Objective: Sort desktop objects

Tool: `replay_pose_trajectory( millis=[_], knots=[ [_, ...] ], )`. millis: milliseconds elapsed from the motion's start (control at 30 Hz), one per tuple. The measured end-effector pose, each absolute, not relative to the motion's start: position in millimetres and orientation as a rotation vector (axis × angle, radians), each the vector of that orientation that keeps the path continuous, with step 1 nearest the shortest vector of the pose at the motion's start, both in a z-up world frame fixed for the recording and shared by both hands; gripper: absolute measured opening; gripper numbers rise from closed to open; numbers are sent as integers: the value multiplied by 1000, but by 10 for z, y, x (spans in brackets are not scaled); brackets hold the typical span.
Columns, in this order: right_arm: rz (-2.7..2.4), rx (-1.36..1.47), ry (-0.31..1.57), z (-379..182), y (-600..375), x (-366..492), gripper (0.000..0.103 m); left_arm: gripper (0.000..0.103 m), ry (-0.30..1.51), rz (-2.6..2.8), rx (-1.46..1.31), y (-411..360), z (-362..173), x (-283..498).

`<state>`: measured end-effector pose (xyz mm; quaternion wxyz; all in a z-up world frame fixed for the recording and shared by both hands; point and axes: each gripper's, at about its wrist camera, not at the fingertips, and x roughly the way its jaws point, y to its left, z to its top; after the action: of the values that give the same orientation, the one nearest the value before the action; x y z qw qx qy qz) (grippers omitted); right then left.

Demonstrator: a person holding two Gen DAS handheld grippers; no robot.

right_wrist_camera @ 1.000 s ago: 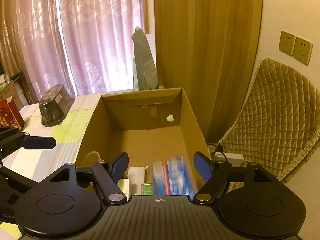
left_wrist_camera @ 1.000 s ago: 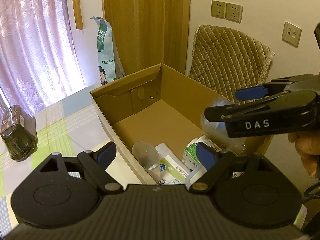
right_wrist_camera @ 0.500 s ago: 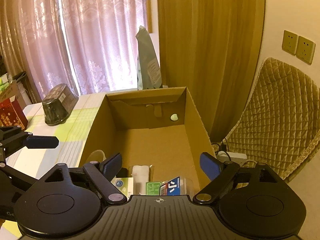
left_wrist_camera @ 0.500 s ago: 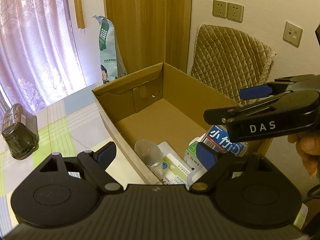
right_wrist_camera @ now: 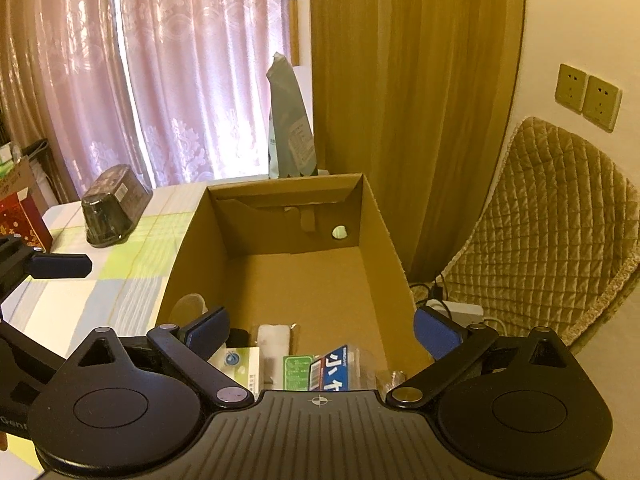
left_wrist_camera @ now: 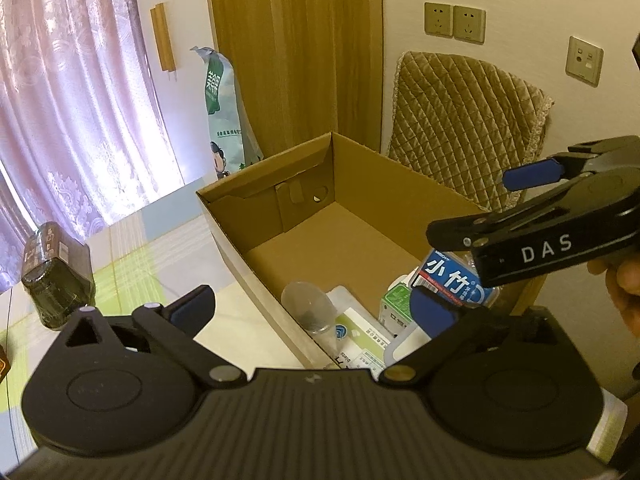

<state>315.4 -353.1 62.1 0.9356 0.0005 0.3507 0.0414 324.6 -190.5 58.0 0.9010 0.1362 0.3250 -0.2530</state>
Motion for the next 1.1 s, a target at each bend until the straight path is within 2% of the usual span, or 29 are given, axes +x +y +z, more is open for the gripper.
replay_pose_trajectory(
  millis=[1100],
  knots=[
    [62, 73, 702, 1241, -3628, 2098, 101, 102, 730, -444, 102, -1714, 1065, 2282]
  ],
)
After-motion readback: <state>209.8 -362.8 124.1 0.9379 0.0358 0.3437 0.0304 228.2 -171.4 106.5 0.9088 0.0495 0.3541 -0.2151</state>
